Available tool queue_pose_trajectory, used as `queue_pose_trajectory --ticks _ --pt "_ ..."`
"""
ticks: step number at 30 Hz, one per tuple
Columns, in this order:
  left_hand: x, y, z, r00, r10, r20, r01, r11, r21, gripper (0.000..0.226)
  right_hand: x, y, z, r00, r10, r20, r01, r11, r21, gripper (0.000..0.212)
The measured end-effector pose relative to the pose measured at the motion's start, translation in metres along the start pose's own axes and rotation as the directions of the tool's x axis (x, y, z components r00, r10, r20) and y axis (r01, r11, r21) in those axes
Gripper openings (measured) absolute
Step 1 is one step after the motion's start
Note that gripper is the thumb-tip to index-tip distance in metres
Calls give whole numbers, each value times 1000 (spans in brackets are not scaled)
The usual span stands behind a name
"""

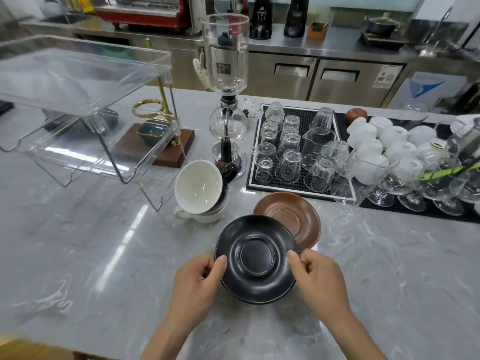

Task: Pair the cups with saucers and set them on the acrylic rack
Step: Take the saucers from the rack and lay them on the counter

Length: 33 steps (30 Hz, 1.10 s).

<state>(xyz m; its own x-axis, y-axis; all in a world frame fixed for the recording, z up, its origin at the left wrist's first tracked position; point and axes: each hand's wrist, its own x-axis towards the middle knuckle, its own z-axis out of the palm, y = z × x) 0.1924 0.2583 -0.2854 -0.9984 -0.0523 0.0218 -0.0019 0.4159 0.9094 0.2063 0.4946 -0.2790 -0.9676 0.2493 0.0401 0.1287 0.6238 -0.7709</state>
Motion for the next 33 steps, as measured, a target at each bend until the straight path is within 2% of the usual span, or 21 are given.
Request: queue_pose_trajectory --ticks 9,17,33 --pt "-20 -25 -36 997 -64 -33 67 992 105 54 -14 -20 30 995 -27 98 35 997 -75 56" --pt "-25 -45 -65 994 -92 -50 101 971 215 55 -22 -34 60 984 18 179 12 986 -165 51" --pt "-27 -56 -89 988 -154 -5 146 928 342 54 -32 -52 84 976 73 204 -4 947 -320 52"
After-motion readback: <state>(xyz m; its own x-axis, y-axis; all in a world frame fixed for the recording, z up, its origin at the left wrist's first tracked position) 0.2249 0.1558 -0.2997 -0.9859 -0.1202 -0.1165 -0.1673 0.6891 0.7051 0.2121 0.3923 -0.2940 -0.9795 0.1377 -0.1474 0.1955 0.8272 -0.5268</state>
